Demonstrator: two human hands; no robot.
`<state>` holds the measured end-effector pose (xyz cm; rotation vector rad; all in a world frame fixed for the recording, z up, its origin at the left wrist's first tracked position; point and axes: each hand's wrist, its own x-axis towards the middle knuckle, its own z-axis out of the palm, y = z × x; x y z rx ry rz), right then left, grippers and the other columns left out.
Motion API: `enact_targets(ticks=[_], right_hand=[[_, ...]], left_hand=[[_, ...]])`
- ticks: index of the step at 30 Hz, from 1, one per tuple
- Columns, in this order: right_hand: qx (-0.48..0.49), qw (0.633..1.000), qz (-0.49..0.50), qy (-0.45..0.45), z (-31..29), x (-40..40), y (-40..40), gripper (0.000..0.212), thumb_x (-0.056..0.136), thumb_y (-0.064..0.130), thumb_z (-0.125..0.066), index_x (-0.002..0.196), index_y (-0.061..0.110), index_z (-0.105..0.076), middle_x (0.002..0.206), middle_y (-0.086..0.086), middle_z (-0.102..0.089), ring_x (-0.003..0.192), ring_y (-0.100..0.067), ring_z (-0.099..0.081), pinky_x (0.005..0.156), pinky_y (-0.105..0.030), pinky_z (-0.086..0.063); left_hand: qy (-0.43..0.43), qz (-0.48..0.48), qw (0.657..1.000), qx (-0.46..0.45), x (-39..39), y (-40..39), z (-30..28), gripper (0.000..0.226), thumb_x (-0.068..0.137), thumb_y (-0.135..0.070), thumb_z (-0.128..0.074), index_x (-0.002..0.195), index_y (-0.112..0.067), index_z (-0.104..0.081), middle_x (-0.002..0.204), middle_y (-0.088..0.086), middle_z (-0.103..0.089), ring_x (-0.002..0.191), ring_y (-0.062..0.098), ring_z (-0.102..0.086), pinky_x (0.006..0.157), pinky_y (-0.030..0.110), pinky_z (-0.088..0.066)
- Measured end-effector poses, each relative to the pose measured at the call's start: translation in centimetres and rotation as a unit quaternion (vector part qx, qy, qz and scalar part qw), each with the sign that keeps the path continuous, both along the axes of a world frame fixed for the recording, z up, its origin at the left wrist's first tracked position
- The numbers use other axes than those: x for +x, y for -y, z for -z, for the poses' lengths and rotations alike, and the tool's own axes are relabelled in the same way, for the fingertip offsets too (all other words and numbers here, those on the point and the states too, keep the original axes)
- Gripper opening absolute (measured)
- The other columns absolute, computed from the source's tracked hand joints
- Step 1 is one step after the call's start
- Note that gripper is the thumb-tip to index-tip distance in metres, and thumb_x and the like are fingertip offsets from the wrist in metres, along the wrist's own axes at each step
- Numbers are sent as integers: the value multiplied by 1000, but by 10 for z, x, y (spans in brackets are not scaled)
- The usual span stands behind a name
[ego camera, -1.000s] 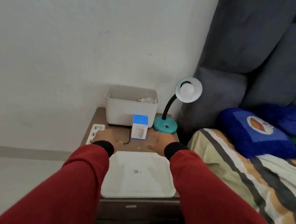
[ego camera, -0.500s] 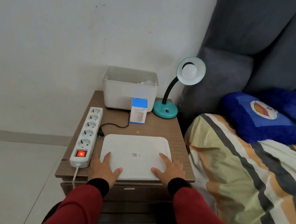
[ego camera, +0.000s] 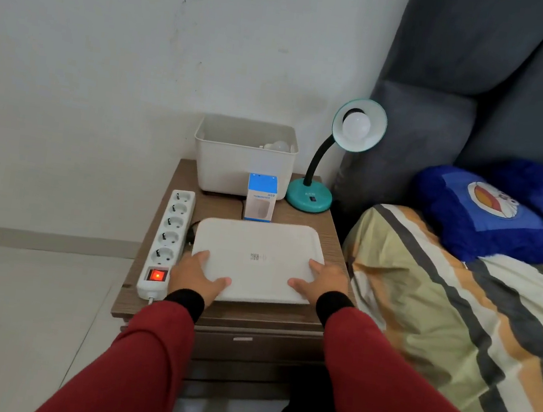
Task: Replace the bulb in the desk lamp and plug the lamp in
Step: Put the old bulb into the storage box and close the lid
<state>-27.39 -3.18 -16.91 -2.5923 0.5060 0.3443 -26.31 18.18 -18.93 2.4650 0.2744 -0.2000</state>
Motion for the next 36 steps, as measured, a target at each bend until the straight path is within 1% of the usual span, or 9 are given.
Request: enact_targets(ticks=[5, 8, 12, 15, 21, 26, 30, 34, 36], right_hand=[[3, 997, 1, 81, -49, 34, -8, 73, 84, 45, -63, 144, 12, -37, 145, -15, -35, 134, -29, -36, 112, -33, -29], [12, 992, -4, 127, -82, 73, -14, 72, 83, 43, -65, 142, 10, -40, 144, -16, -36, 134, -29, -35, 112, -32, -27], [-7, 987, -25, 157, -116, 133, -18, 69, 85, 42, -63, 141, 8, -41, 143, -19, -39, 134, -31, -35, 111, -34, -27], [-16, 987, -34, 159, -129, 181, -18, 71, 86, 44, -61, 144, 10, -37, 146, -17, -36, 136, -31, -33, 113, -33, -26], [-12, 990, -34, 133, -121, 261, -15, 75, 85, 48, -60, 145, 11, -34, 149, -15, -34, 140, -29, -30, 115, -35, -23], [-11, 994, -44, 102, -103, 295, -13, 75, 86, 48, -58, 145, 10, -33, 150, -14, -34, 140, -28, -31, 115, -33, -23], [-24, 995, -52, 76, -93, 305, -16, 73, 88, 50, -55, 144, 7, -35, 149, -14, -38, 139, -28, -34, 113, -32, -27], [-52, 994, -62, 77, -89, 311, -18, 67, 89, 51, -52, 135, 3, -46, 139, -17, -49, 130, -31, -44, 105, -32, -36], [-62, 993, -71, 71, -89, 312, -17, 69, 90, 52, -50, 138, 4, -43, 140, -17, -48, 131, -31, -43, 106, -33, -35]], left_hand=[[64, 2, 998, -9, 40, -7, -52, 76, 81, -40, -69, 145, -15, -36, 150, 11, -34, 136, 30, -35, 113, 36, -29], [98, 8, 995, -2, 79, -13, -85, 75, 83, -40, -67, 146, -15, -34, 151, 11, -31, 137, 31, -31, 114, 34, -25], [130, 10, 991, 7, 136, -19, -119, 75, 85, -41, -65, 146, -13, -33, 148, 13, -34, 136, 32, -34, 113, 33, -25], [134, 15, 990, 25, 182, -20, -132, 74, 85, -42, -63, 146, -13, -32, 149, 15, -33, 136, 32, -35, 113, 33, -26], [111, 16, 993, 26, 258, -21, -124, 74, 87, -46, -58, 148, -16, -29, 152, 12, -28, 139, 32, -30, 116, 36, -25], [92, 14, 995, 24, 289, -21, -107, 72, 88, -45, -57, 148, -17, -29, 155, 12, -23, 142, 30, -24, 117, 37, -23], [76, 12, 996, 35, 300, -23, -97, 69, 89, -46, -54, 147, -16, -32, 151, 11, -29, 141, 30, -27, 115, 36, -25], [66, 10, 997, 46, 303, -21, -91, 61, 92, -45, -49, 142, -13, -38, 145, 15, -36, 136, 33, -32, 111, 38, -30], [62, 10, 997, 55, 303, -19, -91, 58, 93, -44, -46, 141, -11, -39, 142, 16, -38, 134, 34, -33, 109, 38, -32]])
